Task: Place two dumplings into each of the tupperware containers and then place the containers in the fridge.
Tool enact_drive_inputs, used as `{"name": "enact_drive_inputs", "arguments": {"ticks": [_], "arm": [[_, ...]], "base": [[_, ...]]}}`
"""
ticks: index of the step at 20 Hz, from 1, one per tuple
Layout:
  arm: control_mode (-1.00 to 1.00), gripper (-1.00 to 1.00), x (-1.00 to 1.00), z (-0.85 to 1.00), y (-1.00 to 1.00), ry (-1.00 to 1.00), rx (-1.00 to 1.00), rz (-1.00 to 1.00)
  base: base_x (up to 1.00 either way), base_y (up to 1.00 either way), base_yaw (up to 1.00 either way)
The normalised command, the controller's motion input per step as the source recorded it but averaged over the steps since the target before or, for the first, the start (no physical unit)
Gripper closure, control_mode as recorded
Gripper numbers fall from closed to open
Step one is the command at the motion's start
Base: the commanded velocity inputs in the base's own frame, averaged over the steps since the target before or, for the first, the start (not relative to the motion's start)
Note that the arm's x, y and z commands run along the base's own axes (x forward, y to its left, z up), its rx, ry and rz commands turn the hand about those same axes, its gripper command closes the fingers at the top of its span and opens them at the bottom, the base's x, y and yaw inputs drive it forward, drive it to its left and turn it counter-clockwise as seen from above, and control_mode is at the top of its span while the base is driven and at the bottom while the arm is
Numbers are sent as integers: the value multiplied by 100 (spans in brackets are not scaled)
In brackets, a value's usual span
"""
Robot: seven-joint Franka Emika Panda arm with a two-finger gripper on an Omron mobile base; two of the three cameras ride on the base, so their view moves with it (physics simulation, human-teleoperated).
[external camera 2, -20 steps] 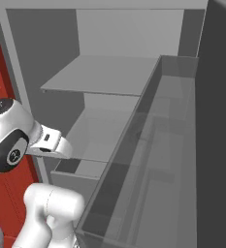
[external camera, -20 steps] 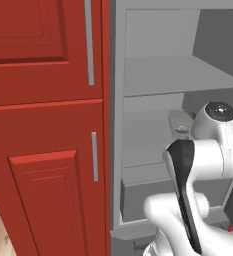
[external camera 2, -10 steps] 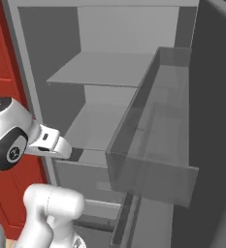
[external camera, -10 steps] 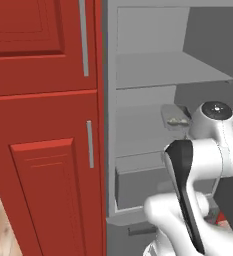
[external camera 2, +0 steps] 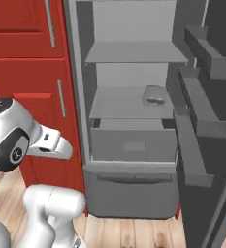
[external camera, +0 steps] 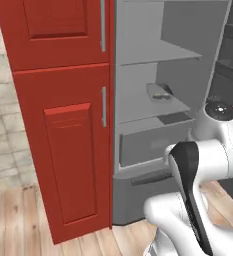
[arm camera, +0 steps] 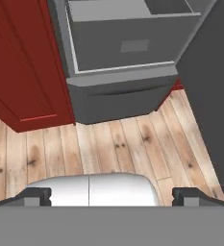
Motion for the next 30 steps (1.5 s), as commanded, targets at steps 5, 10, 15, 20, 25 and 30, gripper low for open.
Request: {"name": "enact_drive_inputs", "arguments": {"ticks": [5, 10, 15, 20, 25, 30], "arm": [[100, -100, 0, 0, 0, 0, 0, 0], [100, -100, 0, 0, 0, 0, 0, 0], [100, -100, 0, 0, 0, 0, 0, 0], [100, -100, 0, 0, 0, 0, 0, 0], [100, -100, 0, 0, 0, 0, 0, 0], [100, -100, 0, 0, 0, 0, 0, 0]], "base": [[-89, 33, -83], [-70, 14, -93], [-48, 9, -98], [-26, 11, -100], [-4, 6, -99], [29, -31, -75]]}}
